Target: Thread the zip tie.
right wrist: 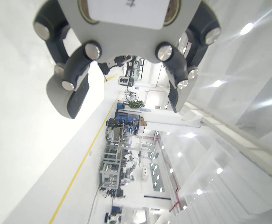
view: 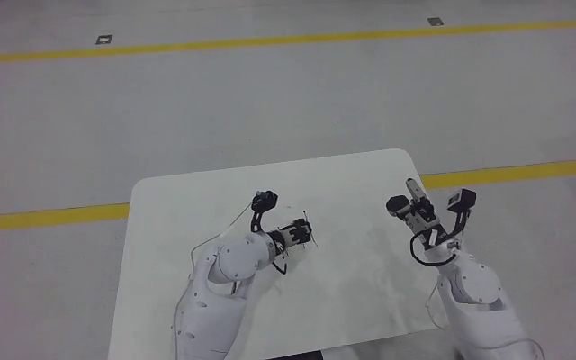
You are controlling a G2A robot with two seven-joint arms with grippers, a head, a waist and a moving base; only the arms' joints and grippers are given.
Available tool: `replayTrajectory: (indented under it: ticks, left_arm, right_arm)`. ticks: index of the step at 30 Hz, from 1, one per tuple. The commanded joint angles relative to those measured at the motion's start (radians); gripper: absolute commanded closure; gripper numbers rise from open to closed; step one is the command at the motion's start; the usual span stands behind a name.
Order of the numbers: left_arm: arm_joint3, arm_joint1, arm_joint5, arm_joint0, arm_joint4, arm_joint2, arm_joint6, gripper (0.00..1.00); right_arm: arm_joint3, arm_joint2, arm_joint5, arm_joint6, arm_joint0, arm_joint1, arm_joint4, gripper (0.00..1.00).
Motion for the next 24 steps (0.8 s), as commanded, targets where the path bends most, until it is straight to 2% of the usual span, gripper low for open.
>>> replayTrajectory:
  ticks: [1, 3, 5, 7, 11, 14, 21, 24]
  left_arm:
    - [-0.013, 0.009, -0.050, 0.009, -0.059, -0.022, -0.037, 1.00]
    - [-0.016, 0.016, -0.092, 0.014, -0.111, -0.035, -0.072, 1.00]
    - [-0.019, 0.024, -0.156, 0.020, -0.199, -0.045, -0.121, 1.00]
    - [-0.014, 0.033, -0.201, 0.019, -0.242, -0.056, -0.155, 1.00]
    - [0.004, 0.046, -0.256, 0.016, -0.361, -0.060, -0.212, 1.00]
    - [0.030, 0.055, -0.240, -0.002, -0.432, -0.065, -0.258, 1.00]
    - [0.030, 0.055, -0.240, -0.002, -0.432, -0.065, -0.258, 1.00]
    - [0.051, 0.061, -0.227, -0.004, -0.459, -0.052, -0.233, 1.00]
  right_arm:
    - [0.018, 0.007, -0.015, 0.082, 0.004, 0.003, 0.005, 0.00]
    - [0.029, 0.016, -0.015, 0.138, 0.013, 0.005, 0.009, 0.00]
    - [0.037, 0.021, -0.015, 0.204, 0.025, 0.008, -0.007, 0.00]
    - [0.047, 0.022, -0.015, 0.260, 0.033, 0.008, -0.008, 0.00]
    - [0.058, 0.025, -0.015, 0.352, 0.043, 0.005, 0.002, 0.00]
    - [0.056, 0.031, -0.015, 0.370, 0.048, 0.004, -0.017, 0.00]
    - [0.056, 0.031, -0.015, 0.370, 0.048, 0.004, -0.017, 0.00]
    - [0.050, 0.002, -0.015, 0.415, 0.057, 0.005, -0.042, 0.00]
